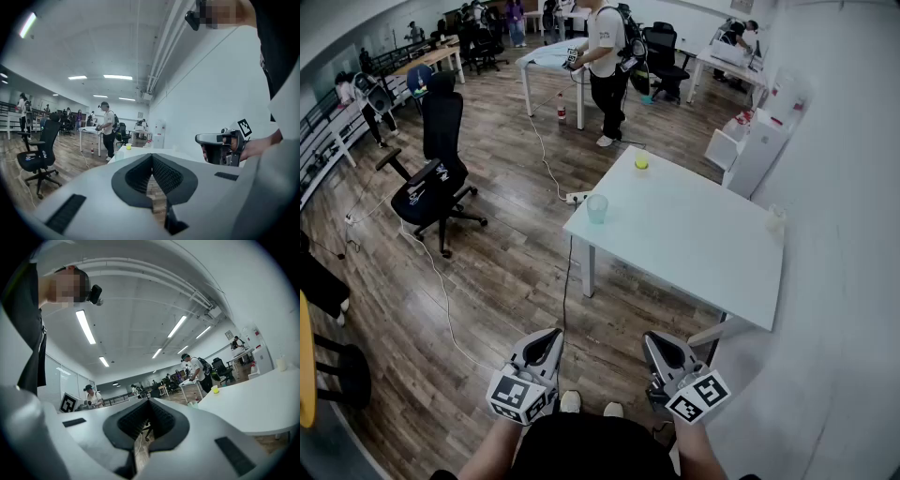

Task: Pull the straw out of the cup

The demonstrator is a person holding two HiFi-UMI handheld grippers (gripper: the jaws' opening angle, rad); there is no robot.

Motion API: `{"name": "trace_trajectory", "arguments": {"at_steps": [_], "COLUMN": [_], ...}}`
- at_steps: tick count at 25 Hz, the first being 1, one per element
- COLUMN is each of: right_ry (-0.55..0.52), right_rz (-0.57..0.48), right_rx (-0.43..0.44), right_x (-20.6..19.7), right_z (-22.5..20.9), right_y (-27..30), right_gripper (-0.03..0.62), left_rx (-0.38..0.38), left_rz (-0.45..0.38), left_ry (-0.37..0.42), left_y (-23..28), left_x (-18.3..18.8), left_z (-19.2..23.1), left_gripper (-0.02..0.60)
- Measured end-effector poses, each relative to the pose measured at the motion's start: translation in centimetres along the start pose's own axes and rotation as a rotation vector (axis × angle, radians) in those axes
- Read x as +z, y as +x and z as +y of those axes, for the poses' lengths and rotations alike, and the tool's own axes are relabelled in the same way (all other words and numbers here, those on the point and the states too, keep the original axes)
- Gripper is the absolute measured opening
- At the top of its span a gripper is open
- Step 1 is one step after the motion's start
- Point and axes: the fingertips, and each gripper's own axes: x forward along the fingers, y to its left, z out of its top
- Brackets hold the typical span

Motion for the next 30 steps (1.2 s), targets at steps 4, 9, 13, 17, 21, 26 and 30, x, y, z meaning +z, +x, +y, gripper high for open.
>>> {"name": "trace_trajectory", "arguments": {"at_steps": [4,9,13,17,21,26,30], "right_ry": [-0.012,-0.014,0.018,0.023,0.035,0.040,0.052], "right_rz": [-0.003,-0.010,-0.029,-0.036,-0.043,-0.039,-0.052], "right_rx": [-0.001,-0.013,-0.019,-0.039,-0.049,-0.064,-0.088], "right_x": [0.5,0.7,0.6,0.4,0.5,-0.7,-1.2], "right_z": [0.3,0.6,1.2,1.8,2.8,4.5,5.2], "right_y": [0.2,0.4,0.8,1.4,2.2,2.9,2.8], "right_gripper": [0.021,0.021,0.021,0.021,0.023,0.023,0.023], "left_rx": [-0.006,-0.028,-0.044,-0.055,-0.060,-0.067,-0.085], "left_rz": [-0.016,-0.024,-0.026,-0.028,-0.027,-0.027,-0.024], "left_ry": [0.006,0.005,0.001,0.000,0.003,0.000,-0.010], "left_y": [0.0,0.2,-0.1,-0.7,-1.4,-2.8,-3.9], "left_x": [0.7,1.0,0.9,0.7,0.8,0.0,-0.7], "left_z": [0.2,0.4,1.3,2.7,4.1,5.7,6.3], "left_gripper": [0.014,0.014,0.014,0.014,0.014,0.014,0.014]}}
